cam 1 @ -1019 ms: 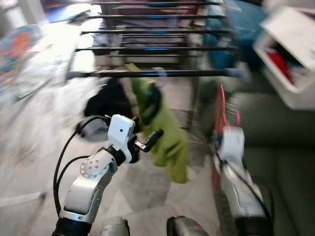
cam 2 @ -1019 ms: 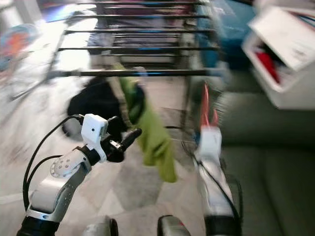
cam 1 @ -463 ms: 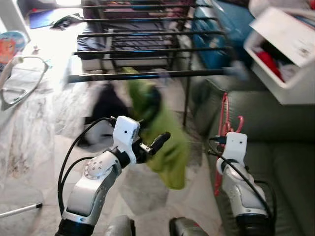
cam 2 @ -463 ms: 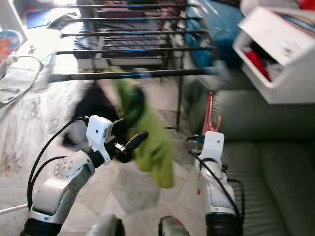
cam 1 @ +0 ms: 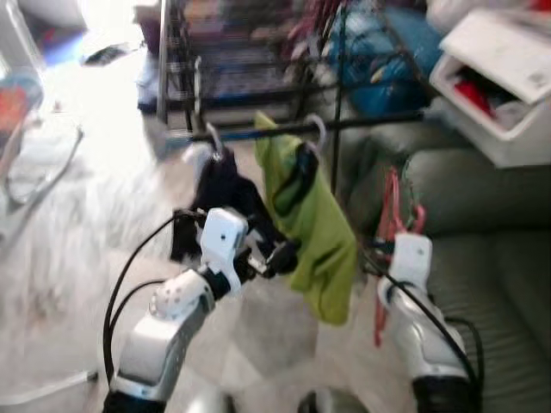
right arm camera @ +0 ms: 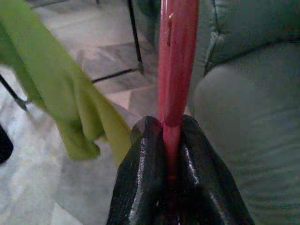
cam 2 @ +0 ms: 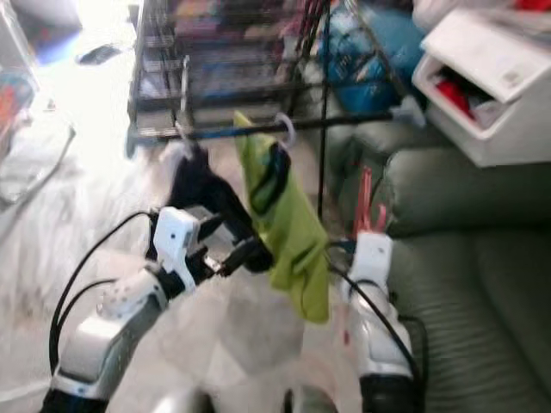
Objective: Hang hanger
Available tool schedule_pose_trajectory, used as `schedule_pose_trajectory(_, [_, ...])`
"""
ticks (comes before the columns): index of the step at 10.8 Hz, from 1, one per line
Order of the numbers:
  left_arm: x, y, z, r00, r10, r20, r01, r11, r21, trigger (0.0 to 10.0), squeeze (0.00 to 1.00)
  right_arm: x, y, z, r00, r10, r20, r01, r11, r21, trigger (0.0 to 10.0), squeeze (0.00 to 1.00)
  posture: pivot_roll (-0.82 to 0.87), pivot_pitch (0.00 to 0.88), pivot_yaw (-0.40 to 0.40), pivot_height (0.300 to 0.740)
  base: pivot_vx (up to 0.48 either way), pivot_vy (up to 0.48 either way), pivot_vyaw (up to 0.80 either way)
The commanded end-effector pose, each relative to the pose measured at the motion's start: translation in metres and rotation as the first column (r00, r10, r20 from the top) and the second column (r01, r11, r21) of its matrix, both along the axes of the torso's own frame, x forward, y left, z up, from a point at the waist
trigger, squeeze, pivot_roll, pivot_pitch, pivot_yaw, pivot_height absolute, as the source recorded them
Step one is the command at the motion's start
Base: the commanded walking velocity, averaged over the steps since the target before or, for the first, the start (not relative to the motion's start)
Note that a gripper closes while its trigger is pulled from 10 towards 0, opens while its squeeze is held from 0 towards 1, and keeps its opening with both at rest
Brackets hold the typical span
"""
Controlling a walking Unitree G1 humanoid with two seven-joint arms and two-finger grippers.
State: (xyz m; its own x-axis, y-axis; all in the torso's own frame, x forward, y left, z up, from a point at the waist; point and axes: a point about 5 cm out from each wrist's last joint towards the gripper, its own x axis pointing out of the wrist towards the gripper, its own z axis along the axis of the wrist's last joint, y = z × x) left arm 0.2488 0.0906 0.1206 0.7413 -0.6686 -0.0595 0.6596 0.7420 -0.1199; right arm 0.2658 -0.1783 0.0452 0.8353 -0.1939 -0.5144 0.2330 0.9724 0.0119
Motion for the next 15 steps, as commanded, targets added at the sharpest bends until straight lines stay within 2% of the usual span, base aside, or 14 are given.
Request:
schedule_pose_trajectory(1, [-0.002,0.001,0.002,1.000,0.004,0.013,-0.004,1.000,0.006,10.0,0.00,0.004,0.005,0.007,1.000,0.010,0.025,-0.010,1.000,0.005,10.0,0.00,0.00,0.072,-0.018,0.740,0.000,0.000,0.00])
schedule_pose_trajectory(4, [-0.004,-0.004,0.002,1.000,0.004,0.020,-0.004,1.000,-0.016,10.0,0.00,0.007,0.004,0.010,0.999,0.009,0.033,-0.009,1.000,0.004,10.0,0.00,0.00,0.071,-0.023,0.740,0.000,0.000,0.00])
schedule_pose_trajectory(7, [-0.004,-0.004,0.002,1.000,0.004,0.022,-0.004,1.000,-0.020,10.0,0.00,0.015,-0.010,0.023,0.993,-0.018,0.120,0.025,0.998,-0.056,10.0,0.00,-0.01,0.071,-0.025,0.740,0.196,0.000,0.00])
schedule_pose_trajectory(8, [-0.004,-0.004,0.002,1.000,0.003,0.023,-0.003,1.000,-0.023,10.0,0.00,0.018,-0.012,0.028,0.988,-0.002,0.155,0.015,0.997,-0.082,10.0,0.00,-0.01,0.071,-0.025,0.740,0.334,0.000,0.00])
schedule_pose_trajectory(9, [-0.004,-0.005,0.003,1.000,0.003,0.024,-0.003,1.000,-0.026,10.0,0.00,0.020,-0.013,0.034,0.979,0.035,0.203,-0.006,0.989,-0.146,10.0,0.00,-0.01,0.072,-0.027,0.740,0.360,0.000,0.00])
schedule_pose_trajectory(10, [-0.004,-0.005,0.002,1.000,0.004,0.024,-0.004,1.000,-0.027,10.0,0.00,0.020,-0.013,0.034,0.977,0.048,0.207,-0.015,0.987,-0.161,10.0,0.00,-0.01,0.072,-0.027,0.740,0.368,0.000,0.00])
schedule_pose_trajectory(15, [-0.003,-0.004,0.003,1.000,0.002,0.027,-0.002,1.000,-0.024,10.0,0.00,0.031,-0.011,0.032,0.980,0.082,0.181,-0.065,0.993,-0.096,10.0,0.00,-0.01,0.073,-0.025,0.740,0.395,0.000,0.00])
